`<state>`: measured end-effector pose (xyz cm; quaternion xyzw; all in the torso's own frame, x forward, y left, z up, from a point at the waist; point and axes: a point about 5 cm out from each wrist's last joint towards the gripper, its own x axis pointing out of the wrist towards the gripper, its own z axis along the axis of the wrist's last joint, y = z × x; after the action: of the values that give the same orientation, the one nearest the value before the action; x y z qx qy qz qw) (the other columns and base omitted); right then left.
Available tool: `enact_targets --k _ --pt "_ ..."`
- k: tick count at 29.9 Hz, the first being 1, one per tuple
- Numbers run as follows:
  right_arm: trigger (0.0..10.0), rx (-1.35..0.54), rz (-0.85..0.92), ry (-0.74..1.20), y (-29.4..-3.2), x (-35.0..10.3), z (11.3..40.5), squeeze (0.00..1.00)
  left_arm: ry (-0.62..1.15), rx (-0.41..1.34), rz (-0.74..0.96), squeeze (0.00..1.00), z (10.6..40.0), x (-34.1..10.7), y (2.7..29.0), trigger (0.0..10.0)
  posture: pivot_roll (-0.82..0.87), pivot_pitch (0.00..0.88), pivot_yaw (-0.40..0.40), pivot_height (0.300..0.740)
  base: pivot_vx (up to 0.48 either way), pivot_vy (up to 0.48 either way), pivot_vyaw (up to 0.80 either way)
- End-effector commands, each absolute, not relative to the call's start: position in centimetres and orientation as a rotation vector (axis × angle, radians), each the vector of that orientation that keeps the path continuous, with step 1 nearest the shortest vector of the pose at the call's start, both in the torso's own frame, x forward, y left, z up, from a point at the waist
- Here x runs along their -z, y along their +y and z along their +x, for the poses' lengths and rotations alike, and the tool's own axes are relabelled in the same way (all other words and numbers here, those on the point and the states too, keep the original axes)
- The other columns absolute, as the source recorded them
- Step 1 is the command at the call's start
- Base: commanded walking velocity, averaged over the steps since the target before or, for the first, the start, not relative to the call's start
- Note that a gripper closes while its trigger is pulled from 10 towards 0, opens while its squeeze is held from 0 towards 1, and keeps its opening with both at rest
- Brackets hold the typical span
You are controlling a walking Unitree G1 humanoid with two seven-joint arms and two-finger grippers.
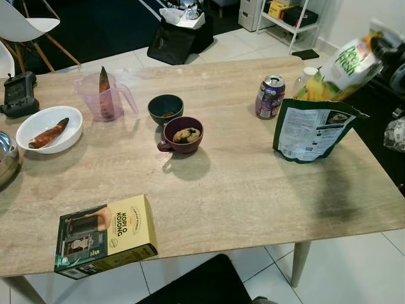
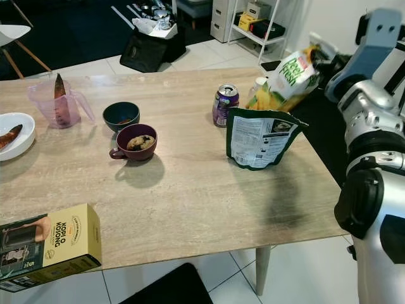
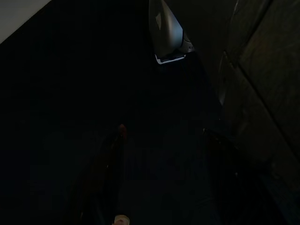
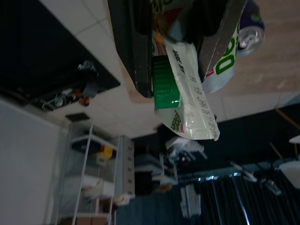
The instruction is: Restocking fridge
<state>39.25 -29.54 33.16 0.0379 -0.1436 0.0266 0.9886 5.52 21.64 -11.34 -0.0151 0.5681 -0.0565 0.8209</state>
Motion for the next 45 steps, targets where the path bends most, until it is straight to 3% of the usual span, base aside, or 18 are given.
enact_targets --k 1,6,15,21,26,31,33,39,41,45 --pt "0.0 -0.014 0.040 -0.405 -30.5 -36.3 38.4 0.00 1.156 0.134 -0.036 0.00 7.1 11.2 21.1 10.0 0.04 0.040 -0.058 0.740 0.000 0.000 0.00" --pt "0.0 -0.035 0.008 -0.436 -30.6 -37.8 38.0 0.00 1.157 0.134 -0.040 0.00 7.2 11.2 20.9 10.0 0.03 0.034 -0.061 0.740 0.000 0.000 0.00" --pt "0.0 -0.262 -0.074 -0.452 -29.5 -38.8 37.5 0.00 1.154 0.139 -0.044 0.00 7.5 11.2 20.5 10.0 0.03 0.018 -0.064 0.740 0.000 0.000 0.00" --pt "0.0 -0.384 0.004 -0.578 -29.8 -40.9 36.3 0.00 1.151 0.139 -0.043 0.00 7.8 11.2 20.5 10.0 0.03 0.012 -0.063 0.740 0.000 0.000 0.00" --pt "0.0 -0.681 0.114 -0.722 -28.8 -42.6 34.9 0.00 1.150 0.146 -0.040 0.00 8.2 11.1 20.4 10.0 0.02 0.001 -0.061 0.740 0.000 0.000 0.00" --pt "0.0 -0.858 0.126 -0.744 -27.7 -42.8 34.6 0.00 1.150 0.148 -0.038 0.00 8.3 11.1 20.3 10.0 0.02 0.000 -0.063 0.740 0.000 0.000 0.00" --pt "0.0 -0.858 0.126 -0.744 -27.7 -42.8 34.6 0.00 1.150 0.148 -0.038 0.00 8.3 11.1 20.3 10.0 0.02 0.000 -0.063 0.740 0.000 0.000 0.00" --pt "0.0 -1.201 0.070 -0.689 -24.2 -41.4 34.7 0.00 1.153 0.147 -0.038 0.00 8.2 11.2 20.1 10.0 0.02 0.000 -0.064 0.740 0.000 0.000 0.00" --pt "0.0 -1.201 0.070 -0.689 -24.2 -41.4 34.7 0.00 1.153 0.147 -0.038 0.00 8.2 11.2 20.1 10.0 0.02 0.000 -0.064 0.740 0.000 0.000 0.00" --pt "0.0 -1.385 0.047 -0.609 -21.9 -39.5 34.8 0.00 1.157 0.147 -0.037 0.00 8.1 11.2 20.1 10.0 0.02 0.000 -0.064 0.740 0.000 0.000 0.00"
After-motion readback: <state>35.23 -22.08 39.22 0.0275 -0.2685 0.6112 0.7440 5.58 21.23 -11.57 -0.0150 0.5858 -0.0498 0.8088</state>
